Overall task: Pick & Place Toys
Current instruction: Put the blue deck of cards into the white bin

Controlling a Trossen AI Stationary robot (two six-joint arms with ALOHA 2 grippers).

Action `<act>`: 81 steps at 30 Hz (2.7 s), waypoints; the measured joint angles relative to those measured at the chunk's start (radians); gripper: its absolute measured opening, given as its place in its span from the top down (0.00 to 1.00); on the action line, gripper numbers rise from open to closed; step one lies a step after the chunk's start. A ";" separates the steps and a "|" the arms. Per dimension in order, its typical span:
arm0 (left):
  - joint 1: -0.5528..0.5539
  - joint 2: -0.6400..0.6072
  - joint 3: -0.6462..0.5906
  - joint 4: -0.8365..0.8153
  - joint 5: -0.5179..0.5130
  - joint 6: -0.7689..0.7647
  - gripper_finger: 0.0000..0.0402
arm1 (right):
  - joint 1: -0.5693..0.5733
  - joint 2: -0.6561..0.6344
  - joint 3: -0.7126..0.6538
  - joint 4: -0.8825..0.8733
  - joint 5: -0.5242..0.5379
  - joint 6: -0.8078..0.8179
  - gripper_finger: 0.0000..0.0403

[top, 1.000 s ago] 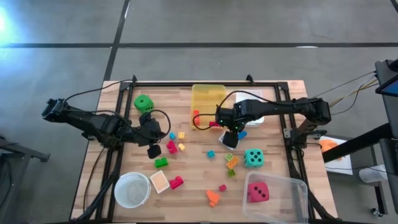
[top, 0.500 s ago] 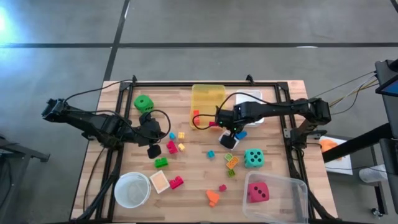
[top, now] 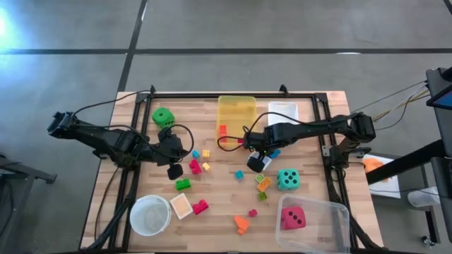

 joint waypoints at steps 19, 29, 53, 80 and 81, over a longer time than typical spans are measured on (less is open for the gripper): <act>0.000 0.000 0.000 0.000 0.000 0.000 1.00 | 0.000 0.064 -0.115 0.087 0.068 0.080 0.03; 0.000 0.000 0.000 0.000 0.000 0.000 1.00 | 0.002 0.136 -0.078 0.086 0.036 0.075 0.03; 0.000 0.000 0.000 0.000 0.000 0.000 1.00 | 0.016 0.131 -0.067 0.075 -0.044 0.058 0.04; 0.000 0.000 0.000 0.000 0.000 0.000 1.00 | 0.018 0.129 -0.066 0.074 -0.048 0.057 0.85; 0.000 0.000 0.000 0.000 0.000 0.000 1.00 | 0.018 0.129 -0.066 0.074 -0.048 0.057 0.86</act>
